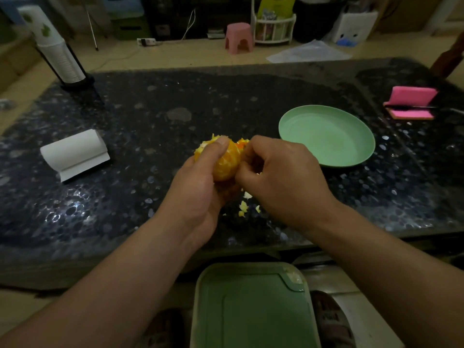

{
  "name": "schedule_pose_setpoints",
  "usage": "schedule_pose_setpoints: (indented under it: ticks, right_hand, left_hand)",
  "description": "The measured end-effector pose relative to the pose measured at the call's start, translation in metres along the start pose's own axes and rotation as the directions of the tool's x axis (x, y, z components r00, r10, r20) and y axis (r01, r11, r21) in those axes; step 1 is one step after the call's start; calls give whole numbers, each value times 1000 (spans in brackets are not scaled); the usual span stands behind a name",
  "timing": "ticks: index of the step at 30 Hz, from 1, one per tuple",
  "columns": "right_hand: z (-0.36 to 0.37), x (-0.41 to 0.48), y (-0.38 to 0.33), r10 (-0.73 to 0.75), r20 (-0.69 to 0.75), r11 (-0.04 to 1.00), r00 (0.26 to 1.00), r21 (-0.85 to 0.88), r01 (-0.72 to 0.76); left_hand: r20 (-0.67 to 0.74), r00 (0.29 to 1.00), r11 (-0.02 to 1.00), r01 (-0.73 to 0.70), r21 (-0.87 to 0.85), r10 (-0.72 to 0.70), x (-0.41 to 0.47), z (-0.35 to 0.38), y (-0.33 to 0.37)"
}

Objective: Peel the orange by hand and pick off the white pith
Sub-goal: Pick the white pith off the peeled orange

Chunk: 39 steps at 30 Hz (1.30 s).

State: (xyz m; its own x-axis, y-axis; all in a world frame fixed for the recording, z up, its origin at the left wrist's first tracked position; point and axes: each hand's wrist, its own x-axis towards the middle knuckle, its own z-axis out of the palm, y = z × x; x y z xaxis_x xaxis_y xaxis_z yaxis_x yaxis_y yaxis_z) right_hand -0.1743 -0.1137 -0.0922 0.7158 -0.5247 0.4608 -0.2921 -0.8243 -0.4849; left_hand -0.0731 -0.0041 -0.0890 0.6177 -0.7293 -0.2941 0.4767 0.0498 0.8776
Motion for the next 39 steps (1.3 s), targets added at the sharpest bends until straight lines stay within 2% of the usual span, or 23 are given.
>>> schedule_pose_setpoints:
  ticks: [4,9,12,18,26,31,35,39]
  right_hand:
    - [-5,2,4,22,27,992,999,123,-25]
    - [-11,7,14,90,67,974,994,203,-102]
    - [-13,6,15,81,116,966,990,234,-107]
    - [-14,1,3,11,93,978,996,206,-30]
    - [-10,0,-1,-32,45,999,998,19,31]
    - [-7,0,-2,-28,-2,999,1000,-32,28]
    - [-8,1,-3,-4,-14,1000,1000,-27,3]
    - [-13,5,6,24,36,995,999,94,-27]
  left_hand:
    - [52,997,998,51,-37,-49,-2,-5,6]
    - [78,990,987,124,-107,-116,-5,-6,10]
    - [96,987,980,142,-142,-129,-3,-8,11]
    - [95,991,989,106,-105,-96,-1,-10,9]
    - [33,999,1000,1,-6,0,-4,-2,6]
    - [8,1000,1000,-21,-16,21,-6,3,4]
    - [51,999,1000,1,-14,0,-6,0,4]
    - [57,997,996,60,-69,-56,-5,-6,7]
